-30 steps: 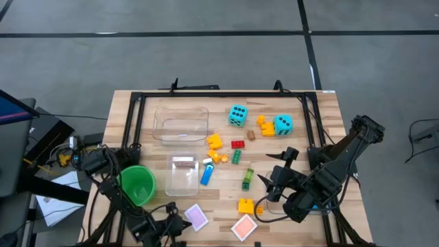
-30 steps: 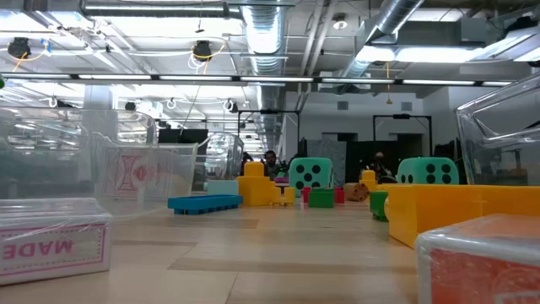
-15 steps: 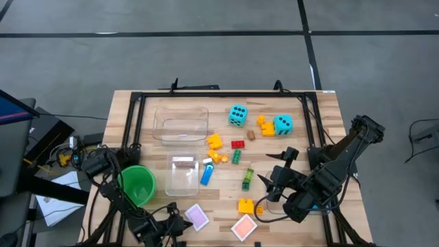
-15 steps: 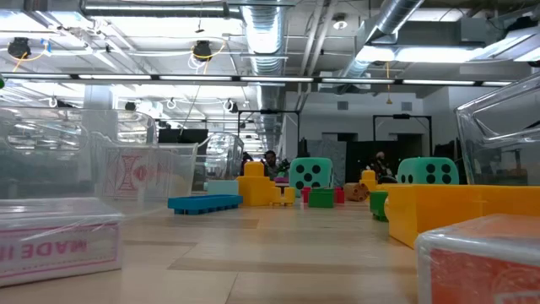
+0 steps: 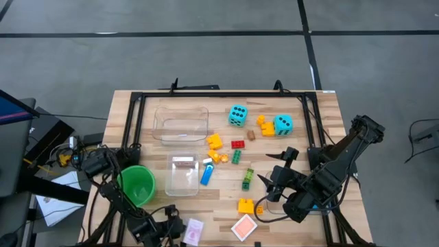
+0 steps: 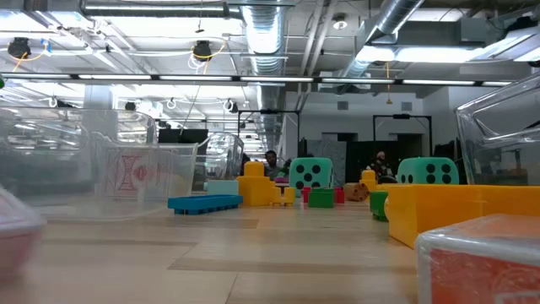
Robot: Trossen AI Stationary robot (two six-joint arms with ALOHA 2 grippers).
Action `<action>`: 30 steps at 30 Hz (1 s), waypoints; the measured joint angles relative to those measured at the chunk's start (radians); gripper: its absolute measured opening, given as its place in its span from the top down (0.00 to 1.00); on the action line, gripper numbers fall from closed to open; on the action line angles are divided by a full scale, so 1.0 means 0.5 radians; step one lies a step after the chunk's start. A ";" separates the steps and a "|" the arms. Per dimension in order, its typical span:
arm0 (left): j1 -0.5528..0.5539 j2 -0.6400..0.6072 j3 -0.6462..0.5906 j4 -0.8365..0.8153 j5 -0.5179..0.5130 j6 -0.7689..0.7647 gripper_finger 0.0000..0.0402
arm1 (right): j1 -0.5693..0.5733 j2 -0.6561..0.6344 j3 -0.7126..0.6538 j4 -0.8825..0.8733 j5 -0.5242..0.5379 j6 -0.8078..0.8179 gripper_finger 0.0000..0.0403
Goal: Pick & Place Toys
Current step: Put the pink playing card box into the bottom left transparent bin
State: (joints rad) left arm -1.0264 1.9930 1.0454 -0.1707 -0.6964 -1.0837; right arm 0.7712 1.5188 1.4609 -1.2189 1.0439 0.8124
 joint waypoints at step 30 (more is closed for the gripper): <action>0.421 -0.700 0.001 -0.152 1.092 -0.642 0.31 | 0.002 0.000 0.000 0.005 -0.053 0.000 0.12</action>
State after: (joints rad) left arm -0.8157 1.6432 1.0460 -0.2465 -0.1504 -1.4046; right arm 0.7719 1.5188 1.4609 -1.2164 1.0172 0.8124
